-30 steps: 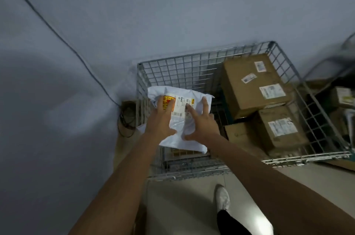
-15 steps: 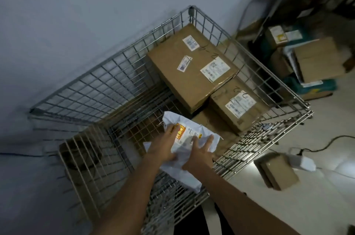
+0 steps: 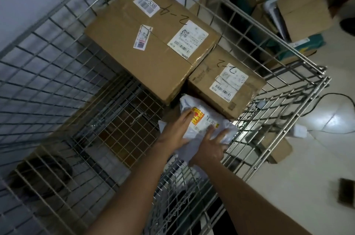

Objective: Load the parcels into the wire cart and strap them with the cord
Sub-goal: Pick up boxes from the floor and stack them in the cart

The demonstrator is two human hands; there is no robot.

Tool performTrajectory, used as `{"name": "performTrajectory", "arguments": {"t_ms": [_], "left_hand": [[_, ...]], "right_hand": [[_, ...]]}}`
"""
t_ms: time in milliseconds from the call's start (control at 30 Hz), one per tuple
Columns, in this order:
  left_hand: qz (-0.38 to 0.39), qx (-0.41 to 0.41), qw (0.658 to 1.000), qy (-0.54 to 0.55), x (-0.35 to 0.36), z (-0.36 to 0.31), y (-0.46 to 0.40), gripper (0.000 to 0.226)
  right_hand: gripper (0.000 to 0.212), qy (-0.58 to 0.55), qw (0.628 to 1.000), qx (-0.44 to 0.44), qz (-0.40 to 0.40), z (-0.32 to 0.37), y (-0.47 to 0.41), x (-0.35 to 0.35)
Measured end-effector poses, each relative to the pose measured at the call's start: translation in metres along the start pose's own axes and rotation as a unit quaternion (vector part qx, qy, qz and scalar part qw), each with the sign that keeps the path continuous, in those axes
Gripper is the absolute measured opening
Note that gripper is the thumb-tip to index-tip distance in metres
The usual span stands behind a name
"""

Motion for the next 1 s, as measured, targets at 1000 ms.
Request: {"name": "performTrajectory", "arguments": {"t_ms": [1000], "left_hand": [[-0.023, -0.329, 0.944, -0.006, -0.023, -0.030, 0.140, 0.065]], "right_hand": [[0.119, 0.194, 0.965, -0.173, -0.046, 0.003, 0.038, -0.059]]}}
Point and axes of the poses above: each hand's wrist, its own y-axis away from the middle knuckle, its own x-axis out of the palm, z = x × y, the point moved 2 cm from there along -y, towards the middle knuckle, and after that the axes turned 2 degrees about x, right-handed, at the moved point
